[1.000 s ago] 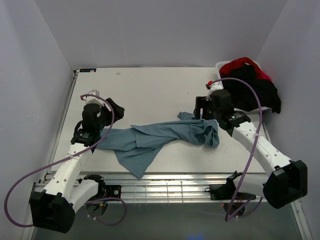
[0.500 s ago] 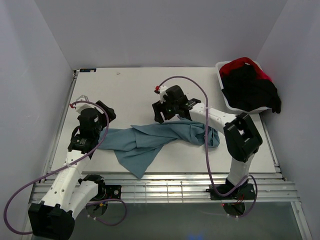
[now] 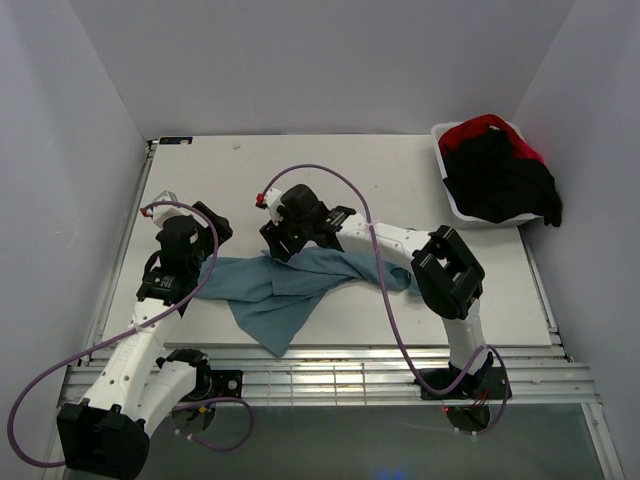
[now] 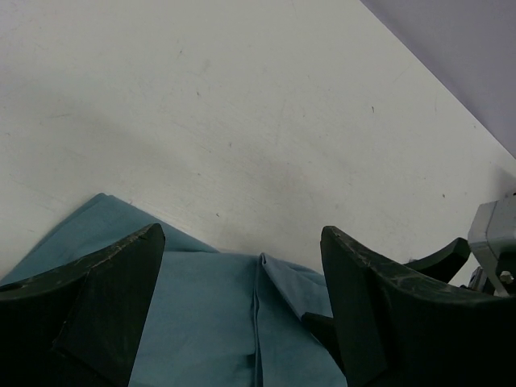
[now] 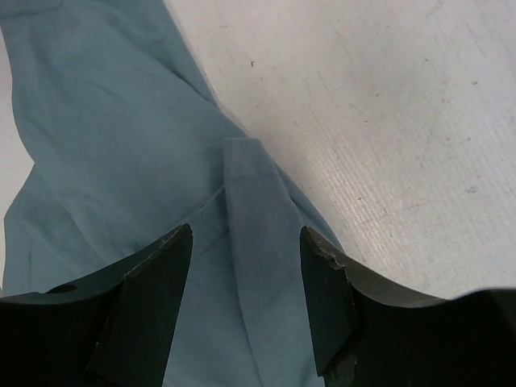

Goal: Fold and stack the t-shirts
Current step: Flatten out the tshirt

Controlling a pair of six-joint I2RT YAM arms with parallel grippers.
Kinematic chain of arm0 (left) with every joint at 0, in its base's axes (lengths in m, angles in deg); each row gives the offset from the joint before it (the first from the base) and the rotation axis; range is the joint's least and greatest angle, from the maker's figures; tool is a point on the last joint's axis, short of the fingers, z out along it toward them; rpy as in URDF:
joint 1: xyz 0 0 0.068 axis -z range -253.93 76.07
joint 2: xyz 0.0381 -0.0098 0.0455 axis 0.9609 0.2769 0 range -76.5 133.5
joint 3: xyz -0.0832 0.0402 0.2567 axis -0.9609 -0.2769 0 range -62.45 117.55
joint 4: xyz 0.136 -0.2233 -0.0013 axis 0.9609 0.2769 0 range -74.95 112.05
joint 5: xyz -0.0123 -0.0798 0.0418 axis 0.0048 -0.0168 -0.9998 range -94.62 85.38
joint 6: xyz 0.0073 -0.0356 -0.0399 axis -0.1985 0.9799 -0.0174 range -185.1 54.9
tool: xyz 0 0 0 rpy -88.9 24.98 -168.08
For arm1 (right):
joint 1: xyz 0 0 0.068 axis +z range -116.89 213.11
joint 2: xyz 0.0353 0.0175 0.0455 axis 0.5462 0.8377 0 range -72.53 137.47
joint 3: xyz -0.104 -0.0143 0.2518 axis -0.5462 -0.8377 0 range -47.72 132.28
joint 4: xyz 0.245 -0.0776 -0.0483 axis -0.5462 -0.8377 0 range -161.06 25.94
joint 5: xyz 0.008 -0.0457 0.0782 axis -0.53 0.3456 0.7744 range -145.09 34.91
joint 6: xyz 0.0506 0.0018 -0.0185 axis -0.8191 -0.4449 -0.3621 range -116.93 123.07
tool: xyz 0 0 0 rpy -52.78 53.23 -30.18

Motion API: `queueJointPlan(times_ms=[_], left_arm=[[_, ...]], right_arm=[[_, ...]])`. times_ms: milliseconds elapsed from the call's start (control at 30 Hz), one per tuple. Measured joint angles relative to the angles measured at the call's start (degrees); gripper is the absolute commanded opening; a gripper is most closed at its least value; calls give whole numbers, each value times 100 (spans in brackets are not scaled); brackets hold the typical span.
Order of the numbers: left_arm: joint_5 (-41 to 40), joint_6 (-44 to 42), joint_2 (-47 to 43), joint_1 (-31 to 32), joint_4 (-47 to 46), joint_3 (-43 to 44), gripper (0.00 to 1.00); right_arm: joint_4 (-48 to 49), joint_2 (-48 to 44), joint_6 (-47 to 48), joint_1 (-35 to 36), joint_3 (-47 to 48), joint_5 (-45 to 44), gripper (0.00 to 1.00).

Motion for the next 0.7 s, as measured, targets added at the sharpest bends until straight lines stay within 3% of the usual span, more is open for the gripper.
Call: queueJointPlan(times_ms=[533, 700], left_arm=[[7, -20, -92, 0, 0, -2, 89], [7, -24, -127, 0, 2, -2, 89]], right_arm=[[-190, 745, 184, 302, 264, -48, 59], [-214, 776, 240, 323, 304, -151, 46]])
